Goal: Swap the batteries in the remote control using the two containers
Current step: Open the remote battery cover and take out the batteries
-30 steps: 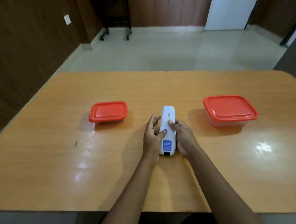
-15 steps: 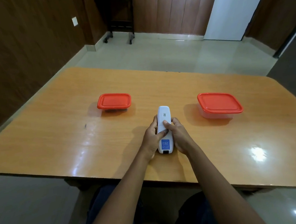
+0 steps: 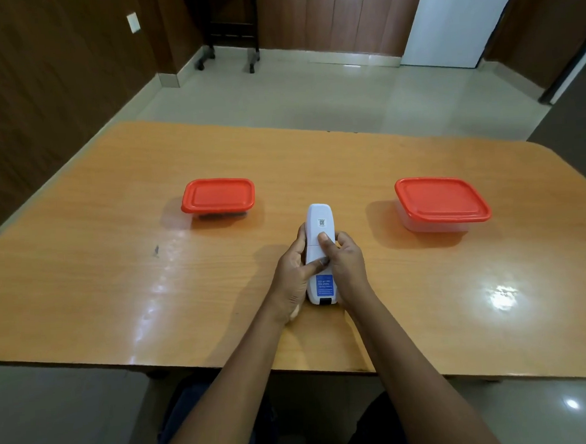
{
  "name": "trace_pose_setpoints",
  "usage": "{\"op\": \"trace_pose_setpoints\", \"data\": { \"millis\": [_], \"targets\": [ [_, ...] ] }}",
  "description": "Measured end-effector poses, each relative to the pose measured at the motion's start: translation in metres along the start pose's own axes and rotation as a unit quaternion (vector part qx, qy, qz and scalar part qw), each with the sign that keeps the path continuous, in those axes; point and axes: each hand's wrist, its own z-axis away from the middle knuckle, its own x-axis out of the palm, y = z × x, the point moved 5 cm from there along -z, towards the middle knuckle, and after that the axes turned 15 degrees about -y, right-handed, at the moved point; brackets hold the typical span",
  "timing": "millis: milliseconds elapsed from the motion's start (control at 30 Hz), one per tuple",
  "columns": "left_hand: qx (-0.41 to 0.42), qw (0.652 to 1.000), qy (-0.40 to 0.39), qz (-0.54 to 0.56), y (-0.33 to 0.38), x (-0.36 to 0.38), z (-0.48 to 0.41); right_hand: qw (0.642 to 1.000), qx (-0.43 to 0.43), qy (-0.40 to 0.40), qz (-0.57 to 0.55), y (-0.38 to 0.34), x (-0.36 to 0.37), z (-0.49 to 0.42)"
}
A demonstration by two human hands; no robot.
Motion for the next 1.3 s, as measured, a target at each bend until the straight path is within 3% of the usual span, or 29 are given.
{"op": "trace_pose_setpoints", "data": {
  "millis": [133,333,400,467,533,667,733,900,1033,1200,1300],
  "targets": [
    [0.000,1.000,0.004,0.011,-0.004,-0.003,-0.001,1.000,-0.009,0.019,-0.003,-0.001,0.001,-0.002],
    [0.011,0.999,0.007,0.047,-0.001,-0.004,-0.002,0.997,0.057,-0.053,0.020,-0.010,0.001,0.001],
    [0.013,0.998,0.006,0.057,0.000,-0.005,-0.003,0.993,0.060,-0.002,0.101,-0.021,-0.005,0.001],
    [0.011,0.998,0.005,0.066,0.001,-0.005,-0.003,0.955,0.023,0.108,0.276,-0.042,-0.011,0.001],
    [0.008,0.997,0.005,0.070,0.002,-0.005,-0.002,0.895,-0.031,0.155,0.417,-0.063,-0.002,-0.001],
    [-0.001,0.998,0.029,0.059,0.003,-0.006,0.001,0.777,-0.047,0.094,0.620,-0.071,0.031,-0.015],
    [-0.005,0.998,0.037,0.052,0.003,-0.007,0.002,0.746,-0.048,0.090,0.658,-0.067,0.038,-0.017],
    [-0.007,0.998,0.034,0.061,0.003,-0.006,0.003,0.772,-0.074,0.085,0.625,-0.064,0.036,-0.017],
    [-0.007,0.996,0.026,0.090,0.004,-0.004,0.001,0.841,-0.053,0.061,0.535,-0.067,0.020,-0.016],
    [-0.012,0.994,0.024,0.104,0.002,-0.004,0.000,0.968,-0.031,0.108,0.223,-0.064,-0.029,-0.010],
    [-0.014,0.993,0.023,0.112,0.001,-0.004,-0.001,0.983,0.073,0.169,0.005,-0.033,-0.064,0.000]
  ]
}}
